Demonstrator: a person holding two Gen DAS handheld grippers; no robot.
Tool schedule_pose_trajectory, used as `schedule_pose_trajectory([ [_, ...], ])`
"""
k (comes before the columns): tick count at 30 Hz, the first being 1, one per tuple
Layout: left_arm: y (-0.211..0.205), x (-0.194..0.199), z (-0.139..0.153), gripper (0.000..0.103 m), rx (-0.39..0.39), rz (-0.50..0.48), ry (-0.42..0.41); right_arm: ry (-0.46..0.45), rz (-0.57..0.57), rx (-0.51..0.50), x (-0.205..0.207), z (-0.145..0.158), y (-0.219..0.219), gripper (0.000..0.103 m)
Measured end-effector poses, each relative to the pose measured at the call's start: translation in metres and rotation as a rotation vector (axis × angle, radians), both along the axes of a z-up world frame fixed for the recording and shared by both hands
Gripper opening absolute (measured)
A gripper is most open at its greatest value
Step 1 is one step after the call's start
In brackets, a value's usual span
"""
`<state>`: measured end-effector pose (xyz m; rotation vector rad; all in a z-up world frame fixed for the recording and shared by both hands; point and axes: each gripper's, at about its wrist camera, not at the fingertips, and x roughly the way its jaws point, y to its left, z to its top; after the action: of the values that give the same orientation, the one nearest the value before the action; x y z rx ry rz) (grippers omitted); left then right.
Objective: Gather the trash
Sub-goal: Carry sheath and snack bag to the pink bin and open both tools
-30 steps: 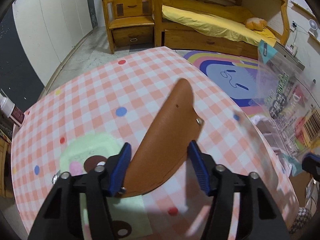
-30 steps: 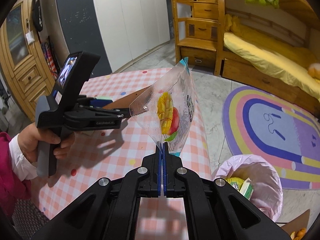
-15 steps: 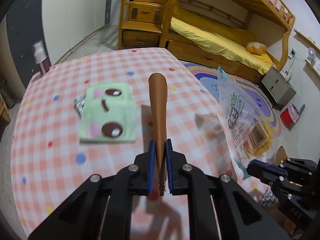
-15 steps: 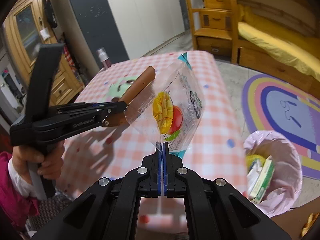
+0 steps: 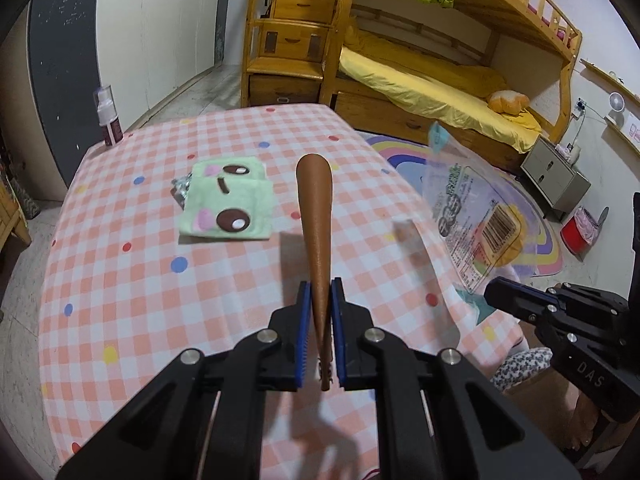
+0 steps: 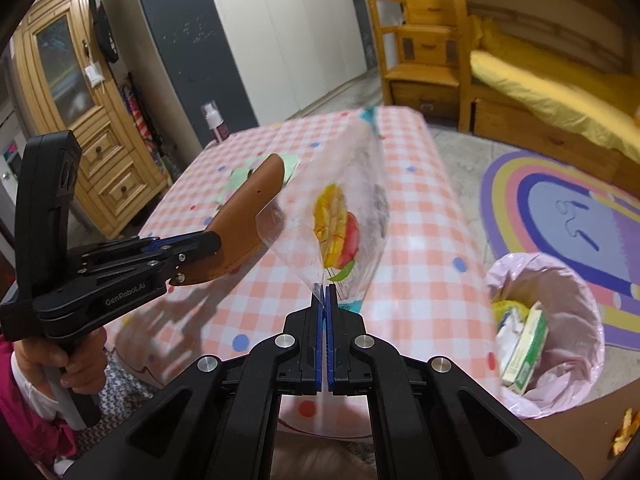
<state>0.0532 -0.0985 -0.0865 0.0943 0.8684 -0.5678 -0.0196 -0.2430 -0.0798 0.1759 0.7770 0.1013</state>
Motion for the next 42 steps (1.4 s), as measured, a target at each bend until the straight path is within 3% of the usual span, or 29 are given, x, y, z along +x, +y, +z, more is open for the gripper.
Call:
schedule_pose_trajectory([
  [7, -0.037, -0.012, 0.021, 0.008, -0.032, -0.085, -0.051, -0.044, -0.084, -0.001, -0.02, 0.016, -0.036, 0.001],
  [16, -0.12, -0.024, 0.02, 0.008, -0.032, -0.244, -0.06, -0.022, -0.24, 0.009, -0.06, 0.005, -0.101, 0.001],
  [27, -0.218, -0.034, -0.002, 0.008, 0.001, -0.424, -0.039, 0.016, -0.39, 0.076, -0.089, -0.022, -0.169, 0.001],
  [36, -0.26, -0.017, -0.024, 0.009, 0.016, -0.469, 0.026, 0.066, -0.427, 0.15, -0.077, -0.053, -0.205, 0.002],
  [39, -0.262, -0.014, -0.028, 0.022, 0.021, -0.462, 0.037, 0.081, -0.448, 0.164, -0.072, -0.062, -0.214, 0.008],
  [40, -0.262, -0.013, -0.029, 0.034, 0.022, -0.453, 0.038, 0.094, -0.459, 0.169, -0.071, -0.066, -0.217, 0.022],
  [41, -0.26, -0.011, -0.03, 0.039, 0.024, -0.441, 0.039, 0.103, -0.475, 0.171, -0.071, -0.068, -0.219, 0.038],
  [42, -0.257, -0.009, -0.03, 0.039, 0.023, -0.431, 0.04, 0.102, -0.484, 0.171, -0.072, -0.068, -0.219, 0.04],
])
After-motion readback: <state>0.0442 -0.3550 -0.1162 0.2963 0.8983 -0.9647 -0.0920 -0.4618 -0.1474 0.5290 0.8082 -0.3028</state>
